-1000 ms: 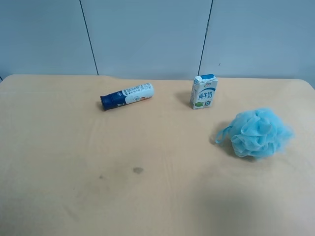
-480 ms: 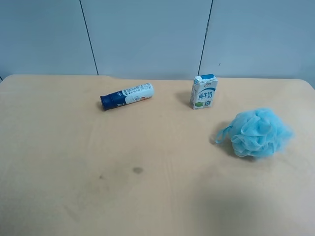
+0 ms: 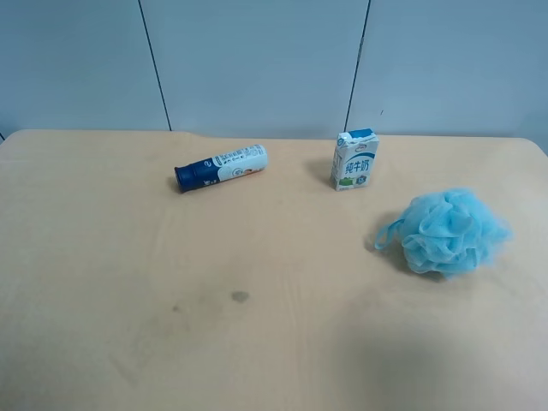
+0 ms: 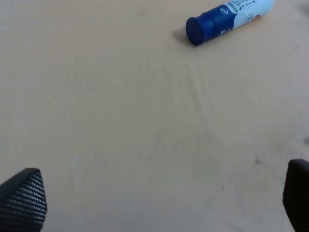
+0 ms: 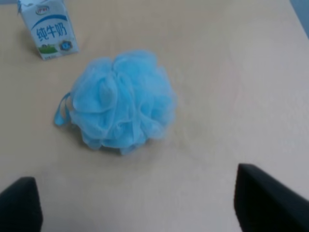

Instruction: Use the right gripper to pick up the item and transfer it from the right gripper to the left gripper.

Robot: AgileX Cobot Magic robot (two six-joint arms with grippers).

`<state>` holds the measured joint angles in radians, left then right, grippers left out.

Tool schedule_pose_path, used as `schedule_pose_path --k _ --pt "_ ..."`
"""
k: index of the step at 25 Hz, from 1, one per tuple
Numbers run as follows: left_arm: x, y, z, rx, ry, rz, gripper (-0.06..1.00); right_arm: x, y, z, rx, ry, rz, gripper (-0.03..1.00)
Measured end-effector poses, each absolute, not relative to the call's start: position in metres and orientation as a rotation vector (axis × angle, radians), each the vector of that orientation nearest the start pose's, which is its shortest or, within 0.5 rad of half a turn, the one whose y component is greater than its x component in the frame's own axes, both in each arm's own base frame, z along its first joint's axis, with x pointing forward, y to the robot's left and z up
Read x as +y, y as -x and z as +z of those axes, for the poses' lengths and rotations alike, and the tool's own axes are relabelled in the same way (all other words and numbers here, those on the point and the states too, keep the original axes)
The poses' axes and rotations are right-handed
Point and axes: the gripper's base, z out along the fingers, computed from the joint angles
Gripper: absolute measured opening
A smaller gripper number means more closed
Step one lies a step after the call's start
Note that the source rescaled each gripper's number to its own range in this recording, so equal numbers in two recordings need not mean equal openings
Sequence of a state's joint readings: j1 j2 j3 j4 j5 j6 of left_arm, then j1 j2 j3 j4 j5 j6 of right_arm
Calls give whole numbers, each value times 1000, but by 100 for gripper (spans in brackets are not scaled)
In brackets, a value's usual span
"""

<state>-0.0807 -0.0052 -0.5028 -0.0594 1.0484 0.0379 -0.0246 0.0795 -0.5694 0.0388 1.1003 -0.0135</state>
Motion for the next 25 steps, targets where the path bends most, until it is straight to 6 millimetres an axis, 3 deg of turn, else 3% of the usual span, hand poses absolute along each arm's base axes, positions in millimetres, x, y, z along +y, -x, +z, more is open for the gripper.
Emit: schedule_pose_path --k 25 --pt "-4 6 279 2020 -122 -98 100 3 1 294 2094 -9 24 100"
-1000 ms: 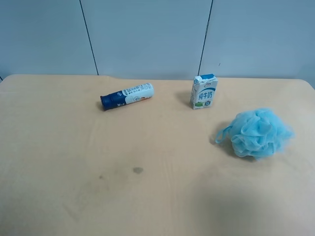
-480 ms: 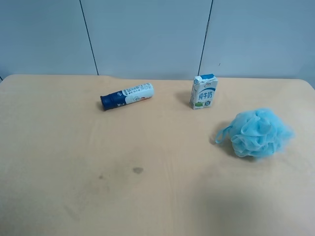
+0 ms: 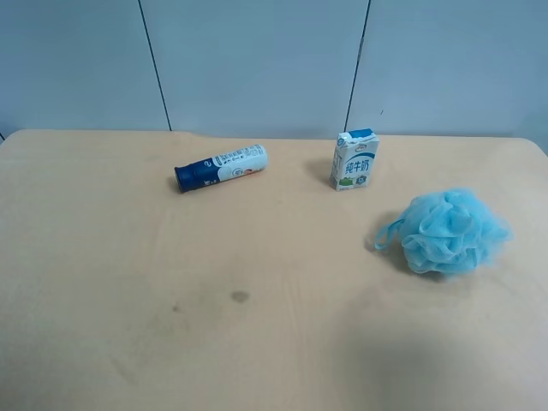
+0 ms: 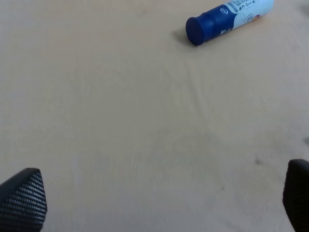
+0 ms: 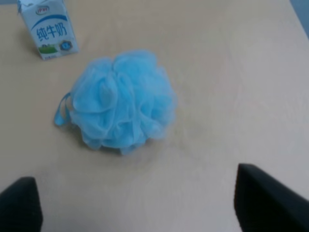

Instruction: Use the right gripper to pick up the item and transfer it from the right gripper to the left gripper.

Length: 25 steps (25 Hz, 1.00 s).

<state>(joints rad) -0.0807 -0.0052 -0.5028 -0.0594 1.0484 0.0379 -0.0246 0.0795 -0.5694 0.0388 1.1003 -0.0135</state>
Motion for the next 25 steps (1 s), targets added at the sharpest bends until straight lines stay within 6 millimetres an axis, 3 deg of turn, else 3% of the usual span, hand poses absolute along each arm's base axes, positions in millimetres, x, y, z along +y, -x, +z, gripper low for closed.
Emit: schedule_pose_path --k 16,25 --pt "-4 6 279 2020 -122 -98 100 3 -1 294 2108 -10 24 100" --pt "-4 6 279 2020 -122 -98 100 2 -31 291 2285 -15 29 100"
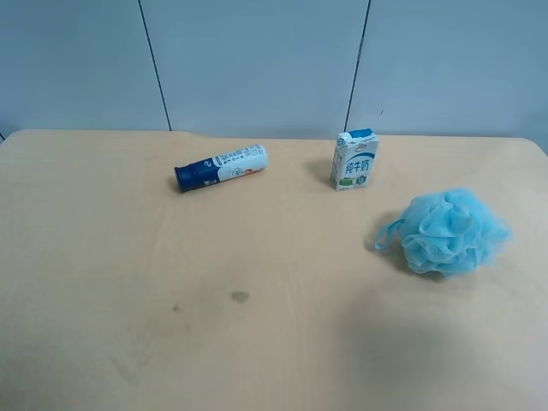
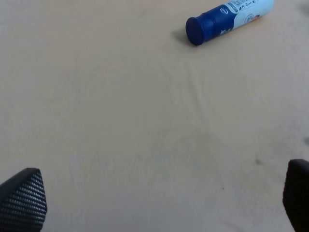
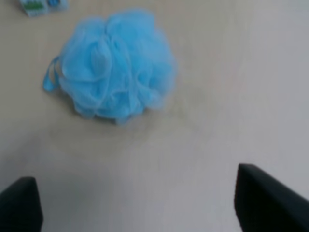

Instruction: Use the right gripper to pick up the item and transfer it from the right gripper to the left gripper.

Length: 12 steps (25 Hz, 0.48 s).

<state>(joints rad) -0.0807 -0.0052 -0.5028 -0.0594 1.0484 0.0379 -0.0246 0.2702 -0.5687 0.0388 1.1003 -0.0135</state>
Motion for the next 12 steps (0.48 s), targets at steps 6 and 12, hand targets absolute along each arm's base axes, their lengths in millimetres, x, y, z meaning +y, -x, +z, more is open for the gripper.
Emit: schedule_pose_path --k 6,12 --pt "-4 6 279 2020 -122 -98 100 2 -55 306 2311 -18 29 100" --pt "-4 6 279 2020 -122 -98 100 1 -86 330 2327 -20 30 100"
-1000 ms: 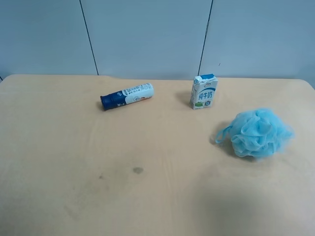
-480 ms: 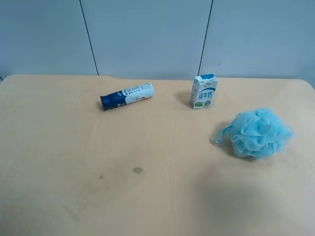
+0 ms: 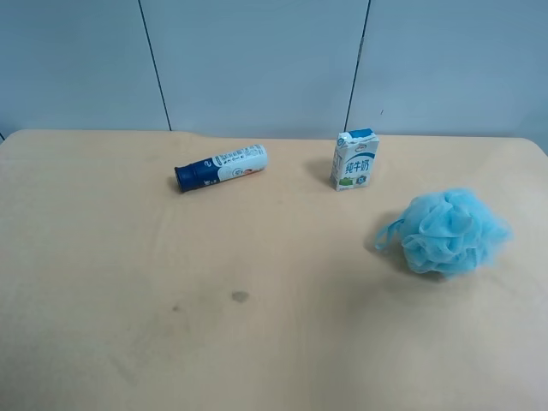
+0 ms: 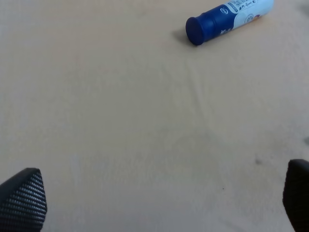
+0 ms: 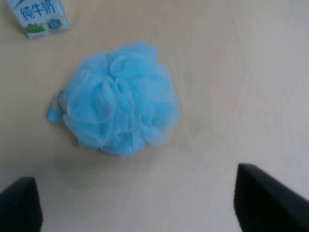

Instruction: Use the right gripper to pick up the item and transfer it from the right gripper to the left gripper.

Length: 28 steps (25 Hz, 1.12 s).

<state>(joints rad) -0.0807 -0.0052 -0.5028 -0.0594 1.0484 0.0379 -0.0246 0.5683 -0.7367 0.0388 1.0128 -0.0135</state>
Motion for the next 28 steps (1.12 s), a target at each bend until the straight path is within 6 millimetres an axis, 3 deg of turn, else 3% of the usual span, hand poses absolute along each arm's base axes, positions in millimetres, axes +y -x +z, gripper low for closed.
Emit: schedule_pose_path --k 6,14,21,28 --pt "-4 6 279 2020 -122 -98 100 -1 -133 318 2419 -25 21 100" --pt "-4 6 279 2020 -122 -98 100 -5 -195 283 2516 -8 -25 100" --pt "-4 6 279 2020 -122 -98 100 -6 -229 255 2553 -24 -19 100" --pt "-4 6 279 2020 -122 -98 100 -5 -250 234 2561 -46 5 100"
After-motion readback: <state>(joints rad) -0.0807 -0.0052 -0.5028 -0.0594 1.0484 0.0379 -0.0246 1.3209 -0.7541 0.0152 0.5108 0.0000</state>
